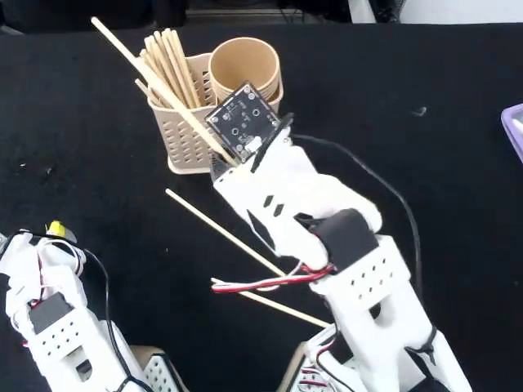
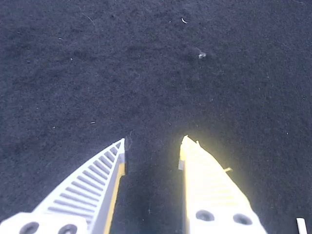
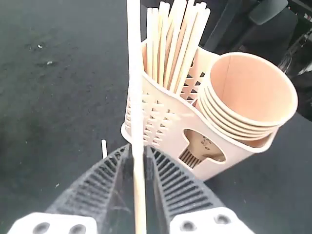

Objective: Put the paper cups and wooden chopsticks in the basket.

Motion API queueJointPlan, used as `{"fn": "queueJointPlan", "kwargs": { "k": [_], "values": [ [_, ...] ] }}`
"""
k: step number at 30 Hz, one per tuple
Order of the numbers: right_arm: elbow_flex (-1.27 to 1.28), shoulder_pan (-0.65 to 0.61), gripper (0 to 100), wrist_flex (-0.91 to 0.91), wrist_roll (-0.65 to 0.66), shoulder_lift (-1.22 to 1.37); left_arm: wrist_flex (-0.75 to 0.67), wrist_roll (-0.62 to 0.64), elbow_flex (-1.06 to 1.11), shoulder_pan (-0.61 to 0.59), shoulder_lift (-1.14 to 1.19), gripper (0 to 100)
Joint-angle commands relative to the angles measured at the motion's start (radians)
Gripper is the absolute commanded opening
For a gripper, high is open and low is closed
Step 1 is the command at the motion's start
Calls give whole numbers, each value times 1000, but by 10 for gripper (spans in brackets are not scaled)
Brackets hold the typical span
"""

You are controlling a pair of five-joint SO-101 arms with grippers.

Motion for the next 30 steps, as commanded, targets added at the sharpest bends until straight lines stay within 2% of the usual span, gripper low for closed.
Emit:
{"fn": "queueJointPlan", "kwargs": {
  "k": [1, 5, 13, 20, 23, 30],
  "values": [
    [21, -17, 11, -110, -11, -21, -18, -3, -53, 13, -14, 188],
    [120, -18, 11, -219, -11, -21, -18, -3, -53, 13, -14, 188],
    [440, -52, 11, -222, 6, -21, -18, -3, -53, 13, -14, 188],
    [668, -43, 11, -222, 201, -19, -18, -3, -53, 13, -14, 188],
    [734, 14, 11, -219, 242, -15, -18, -3, -53, 13, -14, 188],
    [769, 175, 11, -29, 502, -12, -20, -3, -53, 13, -14, 188]
  ]
}}
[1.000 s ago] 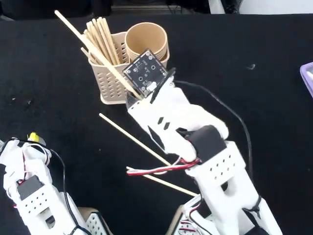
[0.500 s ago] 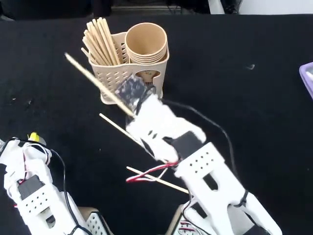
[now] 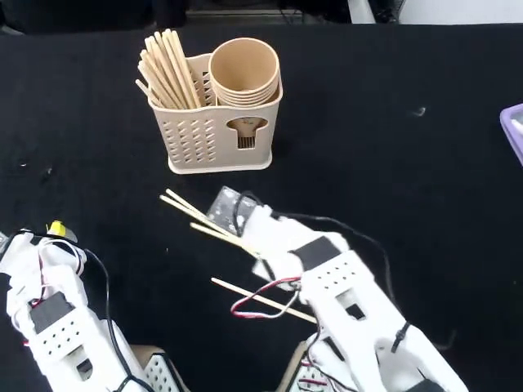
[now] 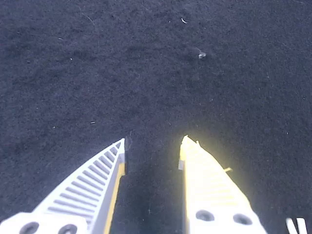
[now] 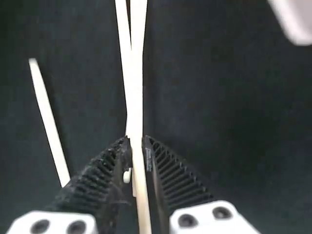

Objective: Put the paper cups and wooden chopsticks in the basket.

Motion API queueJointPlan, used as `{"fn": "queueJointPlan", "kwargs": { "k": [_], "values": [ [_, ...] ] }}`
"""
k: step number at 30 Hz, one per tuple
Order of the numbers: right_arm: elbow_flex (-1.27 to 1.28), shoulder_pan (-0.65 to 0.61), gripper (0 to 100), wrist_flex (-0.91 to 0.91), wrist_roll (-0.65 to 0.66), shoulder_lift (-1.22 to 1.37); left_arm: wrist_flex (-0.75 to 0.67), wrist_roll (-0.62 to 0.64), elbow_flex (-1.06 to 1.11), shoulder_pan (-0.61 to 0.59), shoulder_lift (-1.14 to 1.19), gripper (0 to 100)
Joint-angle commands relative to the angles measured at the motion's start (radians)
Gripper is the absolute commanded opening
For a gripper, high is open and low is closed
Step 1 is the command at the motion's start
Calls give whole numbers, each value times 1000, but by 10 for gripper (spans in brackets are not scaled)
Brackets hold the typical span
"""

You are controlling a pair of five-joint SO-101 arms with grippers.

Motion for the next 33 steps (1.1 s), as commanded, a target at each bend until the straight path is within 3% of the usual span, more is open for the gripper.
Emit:
{"fn": "queueJointPlan", "kwargs": {
  "k": [1, 6, 12, 15, 21, 25, 27, 33],
  "values": [
    [-2, 60, 11, 89, 112, -12, -20, -3, -53, 13, -14, 188],
    [-2, 149, 11, 172, 130, -12, -17, -3, -53, 13, -14, 188],
    [-4, 502, 11, 166, 393, -12, -18, -3, -53, 13, -14, 188],
    [18, 569, 11, 94, 420, -12, -18, -3, -53, 13, -14, 188],
    [111, 528, 22, -21, 382, -12, -17, -3, -53, 13, -14, 188],
    [101, 482, 134, -38, 278, -12, -18, -3, -53, 13, -14, 188],
    [90, 433, 175, -34, 256, -12, -18, -3, -53, 13, -14, 188],
    [41, 245, 159, -41, 124, -12, -20, -3, -53, 13, -14, 188]
  ]
}}
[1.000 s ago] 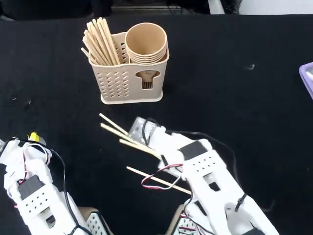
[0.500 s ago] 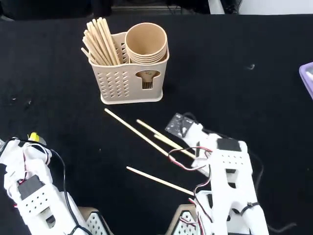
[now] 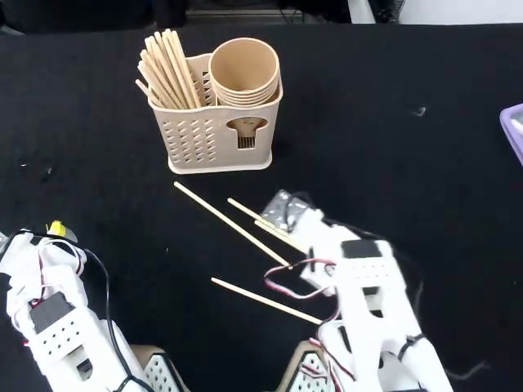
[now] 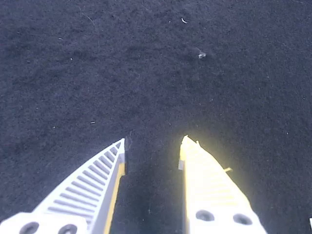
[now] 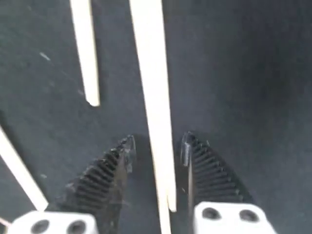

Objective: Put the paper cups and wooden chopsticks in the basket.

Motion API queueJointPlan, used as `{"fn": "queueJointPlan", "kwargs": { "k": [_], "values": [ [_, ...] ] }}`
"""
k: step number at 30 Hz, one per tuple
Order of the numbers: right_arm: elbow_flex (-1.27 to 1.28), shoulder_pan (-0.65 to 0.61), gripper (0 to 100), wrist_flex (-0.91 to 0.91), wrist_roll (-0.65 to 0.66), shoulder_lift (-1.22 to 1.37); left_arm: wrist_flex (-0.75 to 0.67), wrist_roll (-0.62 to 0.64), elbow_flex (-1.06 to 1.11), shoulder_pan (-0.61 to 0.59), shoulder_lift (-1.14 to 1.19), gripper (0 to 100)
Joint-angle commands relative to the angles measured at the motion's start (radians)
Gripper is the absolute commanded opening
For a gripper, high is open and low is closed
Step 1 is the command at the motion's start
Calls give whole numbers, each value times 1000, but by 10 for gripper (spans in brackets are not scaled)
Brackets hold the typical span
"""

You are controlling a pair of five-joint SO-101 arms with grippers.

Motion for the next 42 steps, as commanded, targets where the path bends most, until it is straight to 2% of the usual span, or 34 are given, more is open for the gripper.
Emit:
{"fn": "queueJointPlan", "kwargs": {
  "k": [1, 7, 16, 23, 25, 27, 30, 33, 36, 39, 42],
  "values": [
    [-79, -97, 159, -23, -66, -12, -18, -3, -53, 13, -14, 188],
    [-97, -74, 163, -143, -72, 51, -17, -3, -53, 13, -14, 188],
    [-305, -72, 164, -141, -77, 430, -17, -3, -53, 13, -14, 188],
    [-390, -72, 158, -104, -72, 550, -20, -3, -53, 13, -14, 188],
    [-397, -72, 120, -92, -71, 556, -20, -3, -53, 13, -14, 188],
    [-397, -72, 8, -89, -71, 550, -20, -3, -53, 13, -14, 188],
    [-404, -66, 8, -72, -71, 547, -20, -3, -53, 13, -14, 188],
    [-458, -57, 10, 8, -75, 492, -20, -3, -53, 13, -14, 188],
    [-530, -75, 10, 164, -75, 384, -20, -3, -53, 13, -14, 188],
    [-602, -129, 10, 316, -81, 260, -20, -3, -53, 15, -14, 188],
    [-697, -213, 10, 440, -146, 134, -20, -3, -53, 15, -14, 188]
  ]
}}
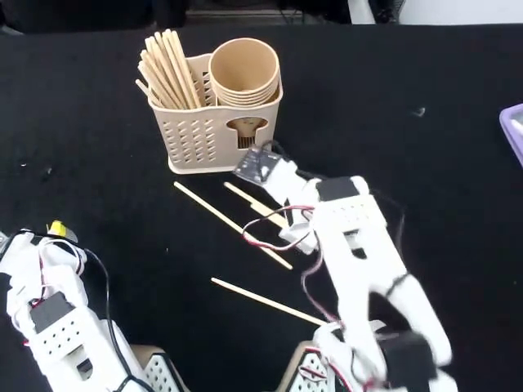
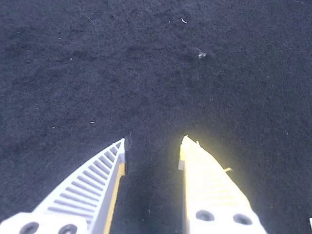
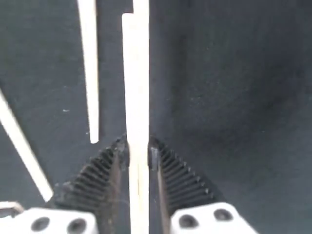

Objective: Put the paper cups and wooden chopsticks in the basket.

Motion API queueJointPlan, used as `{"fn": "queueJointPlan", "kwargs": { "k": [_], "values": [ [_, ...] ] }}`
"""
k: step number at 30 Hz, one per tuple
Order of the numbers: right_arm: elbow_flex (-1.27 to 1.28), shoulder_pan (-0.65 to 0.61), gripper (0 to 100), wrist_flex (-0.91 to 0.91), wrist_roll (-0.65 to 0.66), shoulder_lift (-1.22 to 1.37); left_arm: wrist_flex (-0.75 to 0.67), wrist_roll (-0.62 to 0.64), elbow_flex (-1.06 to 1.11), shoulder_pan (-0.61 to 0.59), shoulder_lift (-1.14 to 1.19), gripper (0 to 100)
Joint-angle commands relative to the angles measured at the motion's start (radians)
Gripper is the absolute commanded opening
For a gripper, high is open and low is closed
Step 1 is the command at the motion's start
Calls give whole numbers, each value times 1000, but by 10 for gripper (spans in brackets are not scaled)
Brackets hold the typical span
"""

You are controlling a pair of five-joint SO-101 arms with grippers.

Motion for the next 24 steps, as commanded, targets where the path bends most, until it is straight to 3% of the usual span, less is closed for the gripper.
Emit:
{"fn": "queueJointPlan", "kwargs": {
  "k": [1, 6, 9, 14, 21, 24],
  "values": [
    [-150, -115, 10, 150, -64, -176, -20, -3, -53, 13, -14, 188],
    [-383, -338, 10, 265, -213, -352, -20, -3, -53, 13, -14, 188],
    [-469, -390, 11, 163, -290, -414, -20, -3, -53, 13, -14, 188],
    [-386, -388, 11, -239, -388, -426, -20, -3, -53, 13, -14, 188],
    [-107, -393, 11, -1056, -509, -420, -20, -3, -53, 13, -14, 188],
    [-54, -393, 11, -1309, -548, -386, -20, -3, -53, 13, -14, 188]
  ]
}}
